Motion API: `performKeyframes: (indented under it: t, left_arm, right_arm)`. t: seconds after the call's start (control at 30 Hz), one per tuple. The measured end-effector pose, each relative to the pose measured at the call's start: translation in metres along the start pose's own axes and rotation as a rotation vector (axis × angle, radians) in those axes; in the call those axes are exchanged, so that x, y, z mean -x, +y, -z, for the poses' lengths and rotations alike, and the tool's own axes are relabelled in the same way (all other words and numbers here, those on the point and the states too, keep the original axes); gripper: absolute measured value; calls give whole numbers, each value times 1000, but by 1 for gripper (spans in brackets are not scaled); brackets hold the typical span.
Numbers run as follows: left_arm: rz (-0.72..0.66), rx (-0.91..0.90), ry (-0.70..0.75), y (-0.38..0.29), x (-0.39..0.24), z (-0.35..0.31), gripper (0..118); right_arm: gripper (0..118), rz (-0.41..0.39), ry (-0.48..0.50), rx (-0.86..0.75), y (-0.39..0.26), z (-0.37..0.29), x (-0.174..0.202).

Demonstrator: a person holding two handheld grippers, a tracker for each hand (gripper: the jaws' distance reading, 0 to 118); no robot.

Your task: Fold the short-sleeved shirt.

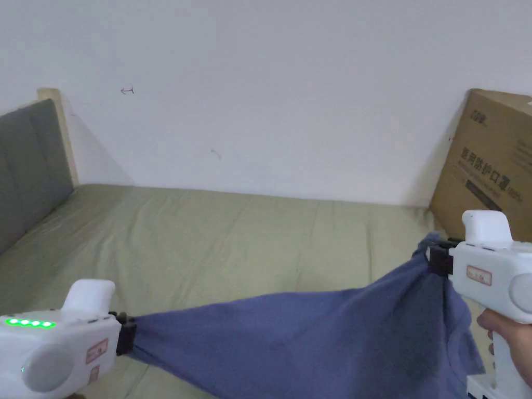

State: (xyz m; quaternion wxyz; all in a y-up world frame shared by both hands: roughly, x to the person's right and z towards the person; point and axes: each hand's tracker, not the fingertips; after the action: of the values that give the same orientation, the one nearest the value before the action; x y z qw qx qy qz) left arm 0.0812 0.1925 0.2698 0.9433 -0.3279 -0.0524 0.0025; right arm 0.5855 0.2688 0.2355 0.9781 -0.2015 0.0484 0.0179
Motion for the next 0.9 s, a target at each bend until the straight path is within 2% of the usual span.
performKeyframes:
  t: [0.07,0.23,0.33,0.4,0.57,0.7,0.9]
  left_arm:
    - [48,-60,44,30,-8,-8,1]
    - [15,-172,59,110,-16,-32,1]
    - [50,-236,95,159,-25,-46,1]
    - [45,-280,96,191,-30,-57,1]
    - [58,-357,140,257,-43,-76,1]
    - [91,-409,177,295,-55,-86,1]
    - [113,-410,183,302,-62,-71,1]
  right_arm:
    - [5,5,-23,-50,28,-16,-19]
    - [5,4,-75,-183,98,-67,-46]
    - [5,-58,-105,-249,137,-79,-58]
    - [5,-61,-103,-297,161,-88,-62]
    - [5,15,-69,-380,216,-94,-71]
    - [5,37,-91,-424,242,-98,-76]
    - [5,91,-90,-434,244,-77,-90]
